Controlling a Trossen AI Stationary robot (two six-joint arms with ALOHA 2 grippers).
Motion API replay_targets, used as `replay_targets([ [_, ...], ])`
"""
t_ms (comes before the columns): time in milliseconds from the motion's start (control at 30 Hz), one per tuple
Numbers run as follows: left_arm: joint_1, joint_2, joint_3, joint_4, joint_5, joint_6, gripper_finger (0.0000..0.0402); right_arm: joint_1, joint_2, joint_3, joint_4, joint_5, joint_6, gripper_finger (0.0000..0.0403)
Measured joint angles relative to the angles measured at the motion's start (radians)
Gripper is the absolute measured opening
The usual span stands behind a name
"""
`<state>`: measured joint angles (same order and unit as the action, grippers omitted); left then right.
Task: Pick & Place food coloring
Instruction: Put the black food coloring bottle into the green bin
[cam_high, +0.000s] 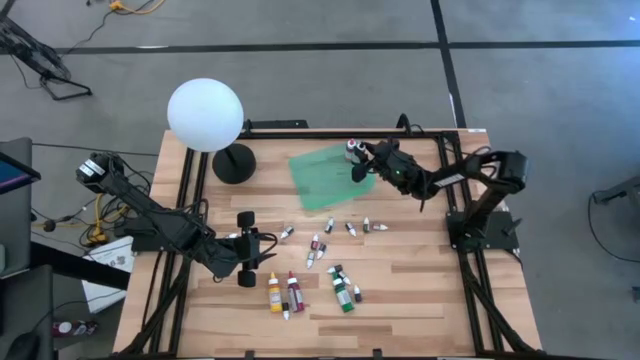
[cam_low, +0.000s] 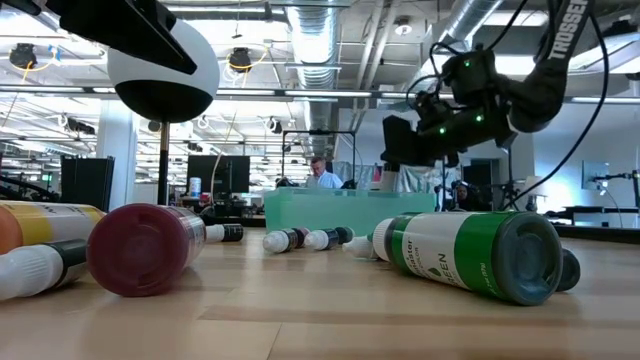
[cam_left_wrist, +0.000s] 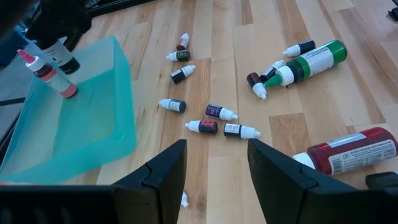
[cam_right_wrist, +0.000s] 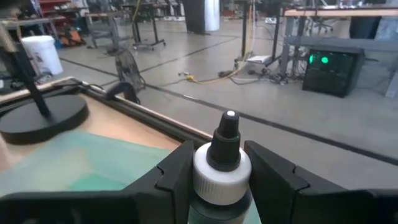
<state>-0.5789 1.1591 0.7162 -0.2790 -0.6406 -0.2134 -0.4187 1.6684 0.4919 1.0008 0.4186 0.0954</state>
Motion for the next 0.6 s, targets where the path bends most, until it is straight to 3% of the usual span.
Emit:
replay_targets([
  [600,0.000,0.000,0.000,0.000,-0.013,0.000,0.0165,-0.009,0.005,0.000,-0.005,-0.002,0.005,0.0128],
])
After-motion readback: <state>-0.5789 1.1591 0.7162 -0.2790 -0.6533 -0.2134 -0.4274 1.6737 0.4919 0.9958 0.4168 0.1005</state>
